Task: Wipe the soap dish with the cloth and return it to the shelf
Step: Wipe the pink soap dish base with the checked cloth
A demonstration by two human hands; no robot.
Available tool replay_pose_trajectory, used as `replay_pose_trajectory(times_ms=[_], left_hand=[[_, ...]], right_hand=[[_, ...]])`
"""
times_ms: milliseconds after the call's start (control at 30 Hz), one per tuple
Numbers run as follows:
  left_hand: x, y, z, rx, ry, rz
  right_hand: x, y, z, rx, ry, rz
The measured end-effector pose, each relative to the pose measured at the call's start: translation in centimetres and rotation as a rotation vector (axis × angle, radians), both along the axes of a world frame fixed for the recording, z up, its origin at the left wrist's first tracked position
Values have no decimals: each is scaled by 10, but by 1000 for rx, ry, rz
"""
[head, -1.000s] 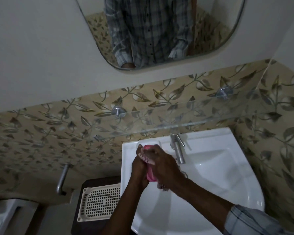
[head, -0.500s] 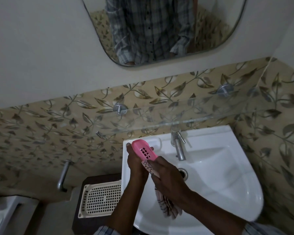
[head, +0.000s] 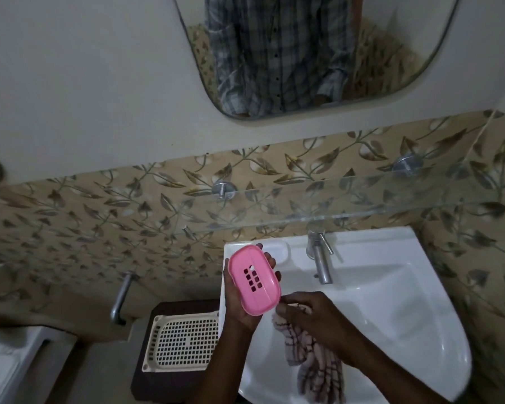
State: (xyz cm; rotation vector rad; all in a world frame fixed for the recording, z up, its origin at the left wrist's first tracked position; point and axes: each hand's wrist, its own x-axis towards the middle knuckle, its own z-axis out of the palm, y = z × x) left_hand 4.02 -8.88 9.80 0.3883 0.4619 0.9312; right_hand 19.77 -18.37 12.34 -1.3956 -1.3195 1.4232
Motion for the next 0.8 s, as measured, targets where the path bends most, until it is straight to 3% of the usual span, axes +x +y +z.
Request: replay_pose_trajectory(times_ms=[100, 167, 267, 333, 433, 533, 600, 700, 800], left_hand=[[8, 0, -8, -33, 71, -9], [13, 0, -8, -76, 260, 76], [22, -3, -8, -83, 835, 301], [24, -11, -3, -14, 940, 344], [27, -16, 8, 44, 887, 140], [31, -9, 10, 25, 837, 214], [33, -3, 9, -92, 792, 207], [11, 6, 5, -309, 485, 72], [-20, 8, 4, -304, 233, 4]], right_hand=[[-13, 2, -3, -100, 190, -148], [-16, 8, -4, -171, 195, -283], [-13, 18, -8, -117, -40, -431], [-10, 21, -11, 17, -256, -463], [-12, 14, -14, 132, -310, -391], [-20, 5, -21, 104, -300, -298], [-25, 4, -21, 127, -249, -195], [-12, 10, -18, 136, -242, -259], [25, 21, -16, -6, -186, -472]])
